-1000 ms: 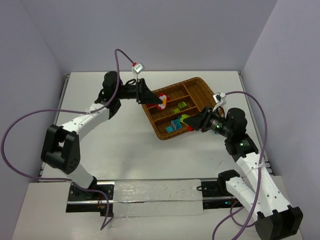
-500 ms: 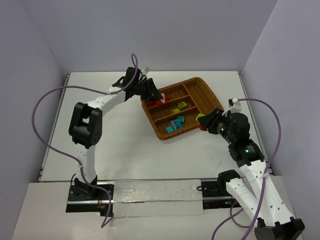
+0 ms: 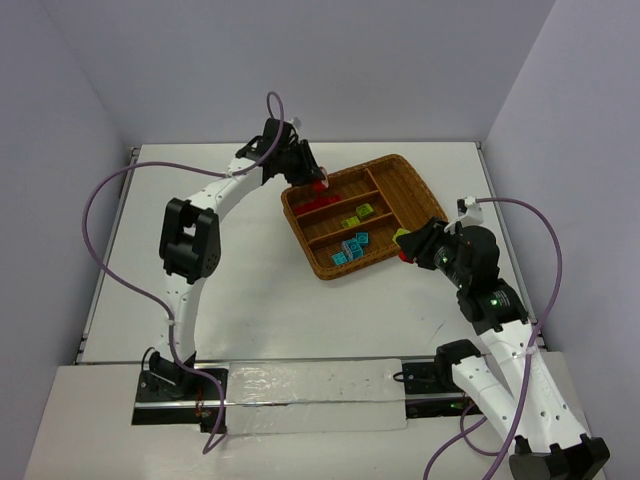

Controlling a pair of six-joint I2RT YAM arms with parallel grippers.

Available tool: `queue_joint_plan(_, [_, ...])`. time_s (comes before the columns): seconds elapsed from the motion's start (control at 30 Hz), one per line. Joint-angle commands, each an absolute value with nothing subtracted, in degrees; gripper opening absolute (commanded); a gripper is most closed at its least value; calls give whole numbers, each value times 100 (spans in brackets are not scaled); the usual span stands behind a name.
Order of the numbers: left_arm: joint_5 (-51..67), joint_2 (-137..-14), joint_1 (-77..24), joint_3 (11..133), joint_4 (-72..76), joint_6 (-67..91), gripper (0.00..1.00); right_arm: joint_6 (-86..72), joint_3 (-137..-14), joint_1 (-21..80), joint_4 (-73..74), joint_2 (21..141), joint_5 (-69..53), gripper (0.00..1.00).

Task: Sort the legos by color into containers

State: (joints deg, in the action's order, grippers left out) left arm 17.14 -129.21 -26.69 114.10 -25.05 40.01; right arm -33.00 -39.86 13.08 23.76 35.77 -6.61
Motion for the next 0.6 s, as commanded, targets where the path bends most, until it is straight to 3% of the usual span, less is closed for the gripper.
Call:
queue_joint_plan(0.0, [1104,-13057,-2716,11539,-2816,3976,6,-3182,-4105,1292,2338,3516,-554,0])
queue_joint_plan(0.13, [862,-12859,-2716,11243,-2708,3960,6,-3182,-4087,1292,2316,3520,-558,0])
queue_joint_plan(0.23, [817,-12728,-2716,11049,-2646,3946,15,-3190,-4087,1292,2268,3568,-589,0])
queue_joint_plan(0.43, [764,-12469,-2725,10619,-2410,4030,68,-3199,-4061,1296,2232,3595,-620,0])
queue_joint_plan(0.57, [746,-12361,-2780,10658,-2423,3940,77,-3201,-4043,1299,2232,3595,-633,0])
